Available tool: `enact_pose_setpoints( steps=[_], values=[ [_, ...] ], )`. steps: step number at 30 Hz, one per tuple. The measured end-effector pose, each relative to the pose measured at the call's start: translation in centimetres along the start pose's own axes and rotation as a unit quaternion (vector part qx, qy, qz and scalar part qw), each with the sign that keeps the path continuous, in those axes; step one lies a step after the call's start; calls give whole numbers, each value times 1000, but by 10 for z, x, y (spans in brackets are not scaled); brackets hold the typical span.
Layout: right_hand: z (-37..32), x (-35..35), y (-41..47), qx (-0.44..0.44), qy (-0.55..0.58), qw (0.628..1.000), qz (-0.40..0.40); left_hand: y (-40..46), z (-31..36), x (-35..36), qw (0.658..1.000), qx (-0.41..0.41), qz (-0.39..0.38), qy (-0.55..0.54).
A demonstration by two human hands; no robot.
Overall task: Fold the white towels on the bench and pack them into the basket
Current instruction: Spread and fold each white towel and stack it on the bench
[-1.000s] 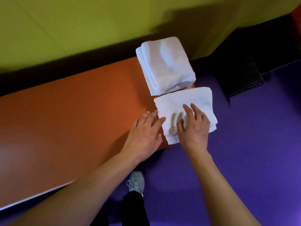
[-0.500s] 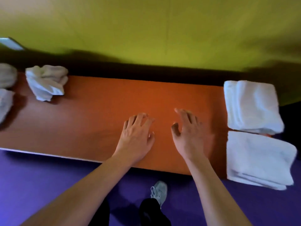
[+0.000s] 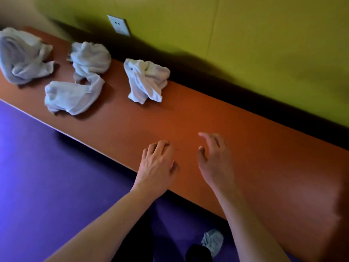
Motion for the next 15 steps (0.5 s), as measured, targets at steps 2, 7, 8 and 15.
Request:
enact_pose_setpoints(
  steps=[2, 7, 8, 15],
  values=[
    [-19, 25, 23, -1, 2, 1000, -11, 21, -29, -7, 1000, 0, -1, 1],
    [-59, 83, 92, 20, 11, 999, -40, 96, -93, -19, 1000, 14, -3, 12],
    [-64, 94, 106, 27, 12, 999, -41, 114, -103, -20, 1000, 24, -5, 20],
    [-59, 147, 201, 101, -28, 993, -53, 234, -136, -23, 994, 87, -19, 61]
  ],
)
Point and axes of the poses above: each hand's wrist, its own y-axis towards the middle knuckle, its own x-axis out of the palm, z = x × y, the point moved 1 cm from there along y, towards the middle knuckle, and after that the axes turned 14 degrees about -x, right-handed, at the moved point
